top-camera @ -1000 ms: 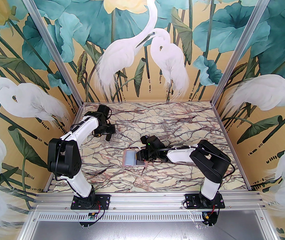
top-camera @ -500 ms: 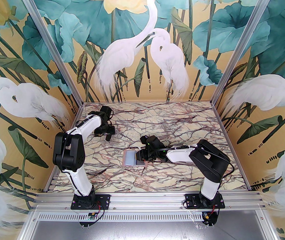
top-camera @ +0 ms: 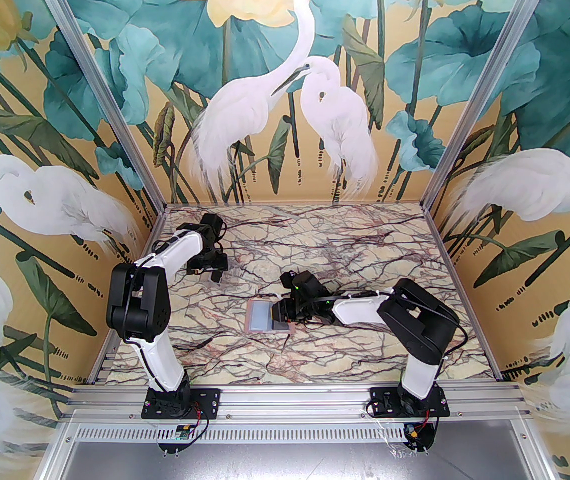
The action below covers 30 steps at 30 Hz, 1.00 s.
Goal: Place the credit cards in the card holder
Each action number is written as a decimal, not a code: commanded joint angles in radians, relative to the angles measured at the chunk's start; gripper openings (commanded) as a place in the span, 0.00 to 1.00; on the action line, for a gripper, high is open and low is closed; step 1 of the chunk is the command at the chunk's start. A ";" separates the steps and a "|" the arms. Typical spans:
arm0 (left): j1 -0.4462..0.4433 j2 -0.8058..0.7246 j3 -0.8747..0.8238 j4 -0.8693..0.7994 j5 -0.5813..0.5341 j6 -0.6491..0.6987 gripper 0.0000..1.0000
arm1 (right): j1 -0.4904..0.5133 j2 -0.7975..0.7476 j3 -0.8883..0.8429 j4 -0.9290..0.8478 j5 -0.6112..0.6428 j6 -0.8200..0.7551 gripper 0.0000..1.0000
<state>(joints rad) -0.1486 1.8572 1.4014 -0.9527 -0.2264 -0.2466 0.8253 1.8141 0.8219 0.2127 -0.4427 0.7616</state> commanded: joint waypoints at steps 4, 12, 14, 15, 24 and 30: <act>0.008 0.034 -0.008 0.000 -0.031 0.010 0.80 | 0.007 0.004 0.012 -0.009 -0.010 -0.016 0.30; 0.014 0.044 -0.007 -0.001 -0.073 0.007 0.79 | 0.008 0.004 0.011 -0.009 -0.010 -0.016 0.30; 0.015 0.042 -0.005 0.000 -0.077 0.007 0.79 | 0.008 0.004 0.010 -0.010 -0.011 -0.017 0.30; 0.017 0.042 -0.003 -0.001 -0.079 0.007 0.79 | 0.007 0.004 0.011 -0.010 -0.010 -0.017 0.31; 0.027 0.032 0.014 -0.010 -0.080 0.009 0.79 | 0.008 0.003 0.010 -0.010 -0.010 -0.017 0.31; 0.033 0.013 0.027 -0.021 -0.087 0.013 0.79 | 0.008 0.006 0.014 -0.012 -0.013 -0.016 0.30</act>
<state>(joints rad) -0.1265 1.8809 1.4029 -0.9539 -0.2790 -0.2436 0.8253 1.8141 0.8219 0.2127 -0.4431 0.7616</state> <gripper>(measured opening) 0.792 0.305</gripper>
